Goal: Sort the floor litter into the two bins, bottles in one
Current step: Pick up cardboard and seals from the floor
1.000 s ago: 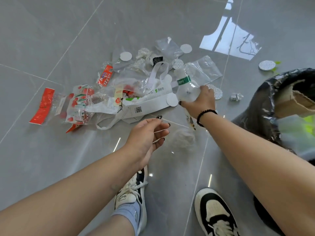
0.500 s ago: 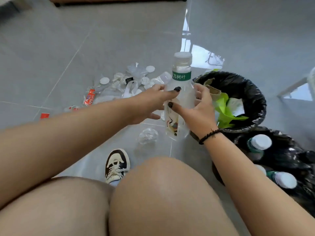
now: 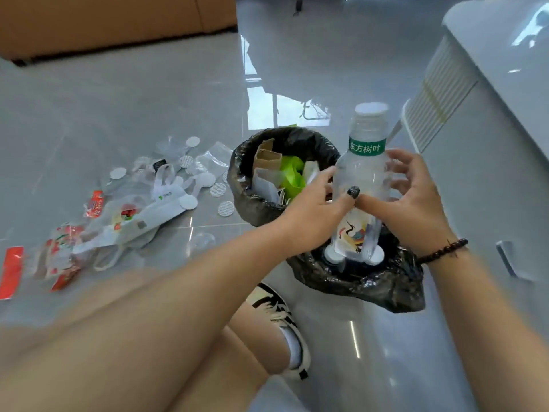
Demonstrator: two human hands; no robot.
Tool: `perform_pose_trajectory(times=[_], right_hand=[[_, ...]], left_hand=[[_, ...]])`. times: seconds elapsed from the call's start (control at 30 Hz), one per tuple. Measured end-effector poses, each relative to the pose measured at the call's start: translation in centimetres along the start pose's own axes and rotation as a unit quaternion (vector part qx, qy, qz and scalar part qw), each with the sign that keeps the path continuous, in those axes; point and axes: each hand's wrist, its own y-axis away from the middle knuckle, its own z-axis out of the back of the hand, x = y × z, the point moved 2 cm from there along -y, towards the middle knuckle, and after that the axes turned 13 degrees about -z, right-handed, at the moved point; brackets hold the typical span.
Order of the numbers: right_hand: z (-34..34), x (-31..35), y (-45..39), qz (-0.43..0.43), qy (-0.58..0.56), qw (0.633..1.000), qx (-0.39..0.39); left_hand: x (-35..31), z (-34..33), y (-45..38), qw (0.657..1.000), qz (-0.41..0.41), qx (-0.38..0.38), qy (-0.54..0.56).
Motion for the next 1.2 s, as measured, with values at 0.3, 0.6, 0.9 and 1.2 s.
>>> perform_pose_trajectory(times=[0.3,0.6,0.9,1.2], right_hand=[[4.5,-4.8,-0.8,-0.005,-0.086,0.982,-0.171],[5.0,-4.9,0.2,0.0,-0.055,0.984,-0.171],[3.1,-5.1,-2.5,-0.154,0.266,0.951,-0.002],[-1.1,-8.1,-3.2,-0.127,0.328,0.931,-0.098]], left_hand=[[8.1,-3.0,-0.9,0.942,0.096,0.117,-0.301],[11.2,-5.5,-2.2,0.878,0.042,0.158,-0.449],[12.2,-4.1,-3.7,0.911,0.068,0.138,-0.383],[12.9,-3.1,-4.0,0.942,0.069,0.085,-0.319]])
